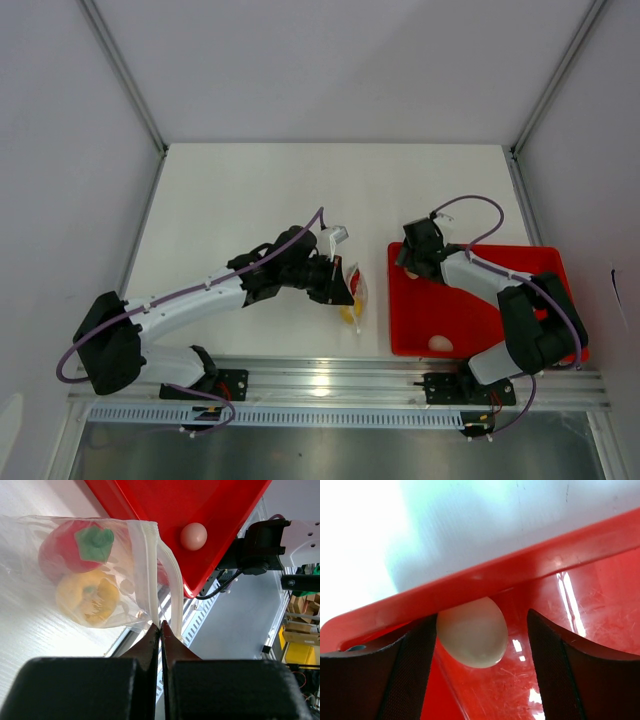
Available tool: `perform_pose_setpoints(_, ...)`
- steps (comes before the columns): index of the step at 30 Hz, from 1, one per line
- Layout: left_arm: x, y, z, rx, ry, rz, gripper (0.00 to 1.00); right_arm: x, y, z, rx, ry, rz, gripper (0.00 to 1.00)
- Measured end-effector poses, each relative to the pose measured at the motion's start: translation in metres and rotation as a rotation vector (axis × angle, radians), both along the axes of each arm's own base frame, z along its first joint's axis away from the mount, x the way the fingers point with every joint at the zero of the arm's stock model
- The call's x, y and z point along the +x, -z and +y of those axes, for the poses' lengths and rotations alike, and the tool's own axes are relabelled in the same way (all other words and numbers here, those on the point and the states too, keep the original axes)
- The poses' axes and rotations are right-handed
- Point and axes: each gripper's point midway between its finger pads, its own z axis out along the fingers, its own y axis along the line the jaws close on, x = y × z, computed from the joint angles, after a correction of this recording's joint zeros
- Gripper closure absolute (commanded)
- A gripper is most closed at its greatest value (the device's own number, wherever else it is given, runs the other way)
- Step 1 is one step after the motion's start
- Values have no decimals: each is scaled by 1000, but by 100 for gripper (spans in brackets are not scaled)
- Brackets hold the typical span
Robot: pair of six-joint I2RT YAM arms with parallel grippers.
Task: Place the food in the zip-top bag and seal the zipper
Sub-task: Pick up the fake food from the bin.
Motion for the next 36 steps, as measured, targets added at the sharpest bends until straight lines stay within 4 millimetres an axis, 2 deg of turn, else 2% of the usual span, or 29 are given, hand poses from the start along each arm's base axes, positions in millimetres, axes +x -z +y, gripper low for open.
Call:
perform_pose_setpoints(5,0,0,0,0,0,-1,99,5,-2,2,2,-10,-21,42)
perform_pose_setpoints(6,0,0,0,0,0,0,100,6,-3,2,4,-11,-24,48)
perform_pose_setpoints(8,0,0,0,0,0,-1,99,7,-4,4,8,-16,-31,52)
perform_pose_setpoints(9,0,0,0,0,0,-1,99,7,-4,4,12,-16,-32,59)
perform_pose_setpoints(11,0,0,0,0,0,0,99,8,-4,5,14,-17,-33,64)
perform_pose_setpoints(13,0,0,0,1,0,-1,99,7,-3,5,16,-15,-33,68)
perform_pose_setpoints(19,0,0,0,2,0,0,99,2,-6,3,24,-4,-34,73)
perform_pose_setpoints(22,0,1,1,5,-1,2,99,-3,-23,0,37,1,-57,74)
perform_pose_setpoints(29,3,-4,-3,11,-2,5,99,-20,-93,-2,127,-4,-212,74)
perform_pose_setpoints(33,7,-6,-7,16,-3,7,99,-39,-118,19,206,-79,-258,74)
perform_pose_setpoints(36,9,-8,-10,22,-4,11,99,-57,-128,47,282,-179,-258,74)
